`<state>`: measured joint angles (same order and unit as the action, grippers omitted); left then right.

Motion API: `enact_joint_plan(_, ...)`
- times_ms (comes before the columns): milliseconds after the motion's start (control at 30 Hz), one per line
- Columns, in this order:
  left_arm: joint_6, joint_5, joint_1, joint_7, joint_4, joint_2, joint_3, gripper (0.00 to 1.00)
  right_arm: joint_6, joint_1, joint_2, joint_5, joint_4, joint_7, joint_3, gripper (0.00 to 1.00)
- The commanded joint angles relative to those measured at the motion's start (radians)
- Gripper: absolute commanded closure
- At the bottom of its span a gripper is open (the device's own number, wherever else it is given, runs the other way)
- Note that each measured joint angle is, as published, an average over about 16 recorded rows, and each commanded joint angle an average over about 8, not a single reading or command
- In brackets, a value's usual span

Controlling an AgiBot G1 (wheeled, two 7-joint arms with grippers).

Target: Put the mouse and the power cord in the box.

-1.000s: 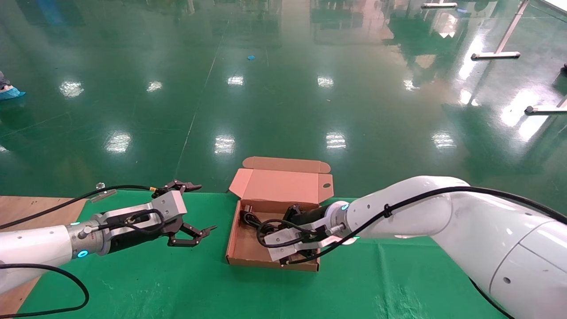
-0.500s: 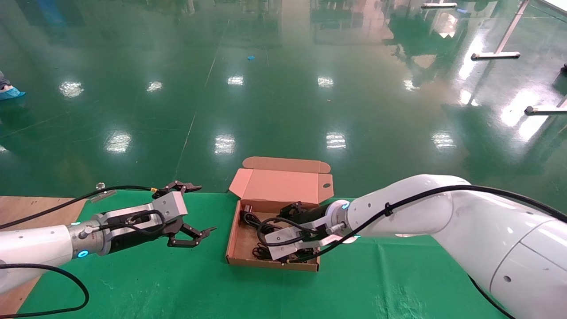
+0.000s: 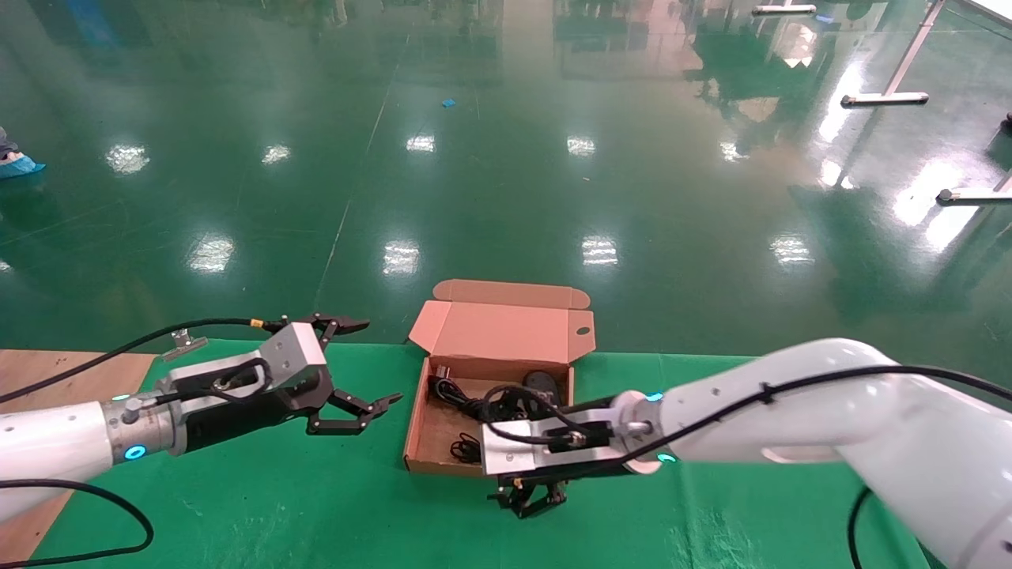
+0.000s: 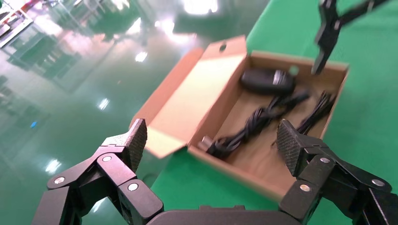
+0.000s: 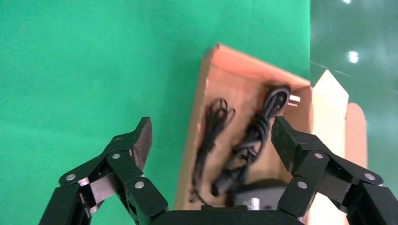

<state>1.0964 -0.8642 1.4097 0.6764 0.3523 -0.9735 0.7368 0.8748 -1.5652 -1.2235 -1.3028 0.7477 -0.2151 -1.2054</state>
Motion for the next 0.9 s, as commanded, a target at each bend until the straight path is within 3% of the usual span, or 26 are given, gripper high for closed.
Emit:
enact_joint_plan(33,0.016,0.005,-0.013,-0.034,0.037,0.014,-0.018,0.0,0.026,0.02,0.025,0.024,0.022,0.017,0.038,0.0)
enact_joint_plan(900,0.222,0.074,-0.186,-0.48,0.517,0.201,-0.254,0.0,0.359,0.284,0.354,0.331,0.31,0.233,0.535,0.0)
